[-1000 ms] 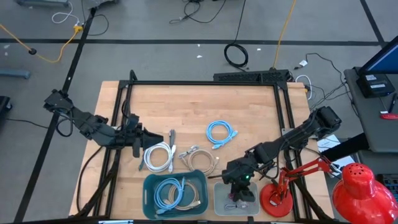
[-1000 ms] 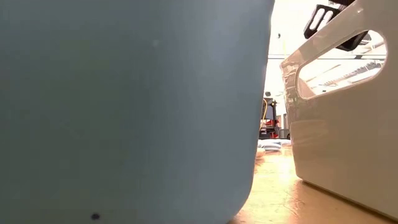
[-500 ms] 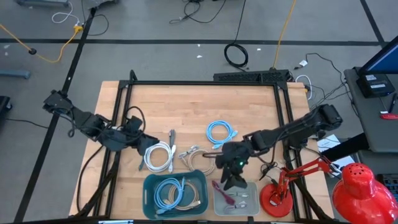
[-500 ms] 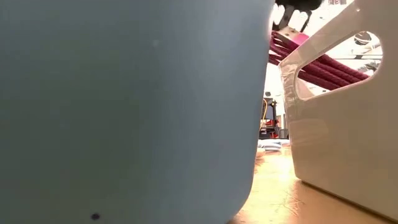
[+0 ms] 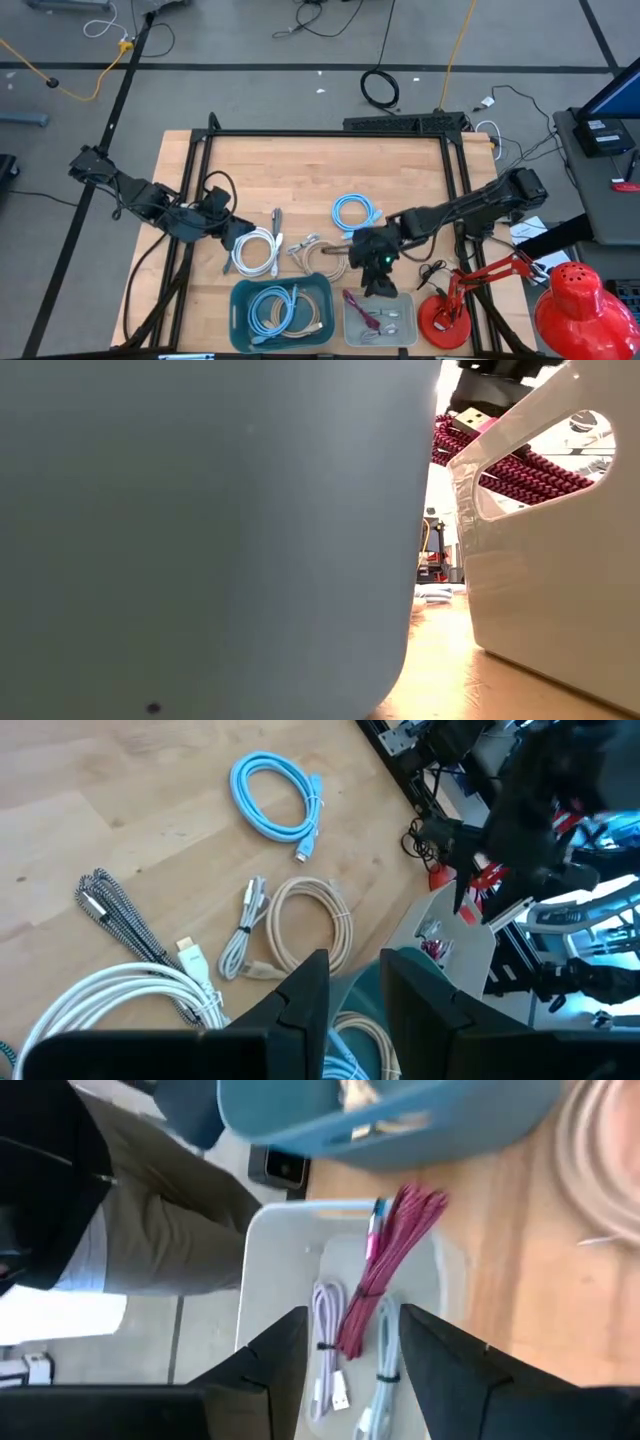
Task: Pick & Place USB Port
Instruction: Put the large blue charger cable into the dark blue bin
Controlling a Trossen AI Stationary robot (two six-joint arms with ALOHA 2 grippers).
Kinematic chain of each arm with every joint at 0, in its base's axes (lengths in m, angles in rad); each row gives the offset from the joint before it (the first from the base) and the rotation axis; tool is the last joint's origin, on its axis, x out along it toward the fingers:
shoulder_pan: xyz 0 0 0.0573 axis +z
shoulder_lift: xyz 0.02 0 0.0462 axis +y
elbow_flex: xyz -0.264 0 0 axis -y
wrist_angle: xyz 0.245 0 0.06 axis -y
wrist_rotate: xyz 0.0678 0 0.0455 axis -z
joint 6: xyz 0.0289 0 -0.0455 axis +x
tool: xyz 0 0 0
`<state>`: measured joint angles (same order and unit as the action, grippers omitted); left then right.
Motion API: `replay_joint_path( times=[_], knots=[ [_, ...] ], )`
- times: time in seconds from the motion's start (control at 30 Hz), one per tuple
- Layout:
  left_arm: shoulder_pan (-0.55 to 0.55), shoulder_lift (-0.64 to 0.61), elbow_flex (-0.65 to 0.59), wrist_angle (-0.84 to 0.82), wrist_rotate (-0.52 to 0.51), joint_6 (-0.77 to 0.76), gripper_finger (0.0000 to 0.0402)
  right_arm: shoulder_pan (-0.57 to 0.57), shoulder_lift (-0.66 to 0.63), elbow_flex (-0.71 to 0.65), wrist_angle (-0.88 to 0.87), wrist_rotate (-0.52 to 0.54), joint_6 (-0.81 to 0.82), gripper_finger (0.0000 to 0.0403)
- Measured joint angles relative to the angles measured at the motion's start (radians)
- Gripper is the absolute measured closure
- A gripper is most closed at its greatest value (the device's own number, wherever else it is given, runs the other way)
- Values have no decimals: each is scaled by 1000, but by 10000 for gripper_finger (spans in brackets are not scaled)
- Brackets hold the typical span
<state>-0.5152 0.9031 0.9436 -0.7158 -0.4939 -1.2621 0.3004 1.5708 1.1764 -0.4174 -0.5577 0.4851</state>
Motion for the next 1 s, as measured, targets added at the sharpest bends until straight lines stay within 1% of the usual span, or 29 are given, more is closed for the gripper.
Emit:
replay_joint_path(
  times=[0.13, 0.37, 0.5, 0.67, 0.73, 0.9, 1.0],
  knots=[
    [0, 0, 0, 0, 0, 1, 309, 46, 0, -17, 34, 25, 27, 259],
    [0, 0, 0, 1, 5, 10, 309, 109, 16, -113, 256, 50, 167, 258],
    [-7, 0, 0, 1, 5, 10, 309, 135, 37, -163, 369, 95, 218, 257],
    [-9, 0, 0, 5, 5, 3, 309, 143, 68, -186, 473, 144, 226, 263],
    [-9, 0, 0, 11, 11, 2, 309, 142, 78, -195, 490, 145, 217, 267],
    [-9, 0, 0, 13, 41, -4, 309, 141, 116, -214, 598, 146, 213, 277],
    [-9, 0, 0, 12, 60, -10, 309, 138, 133, -223, 647, 164, 207, 283]
  ],
)
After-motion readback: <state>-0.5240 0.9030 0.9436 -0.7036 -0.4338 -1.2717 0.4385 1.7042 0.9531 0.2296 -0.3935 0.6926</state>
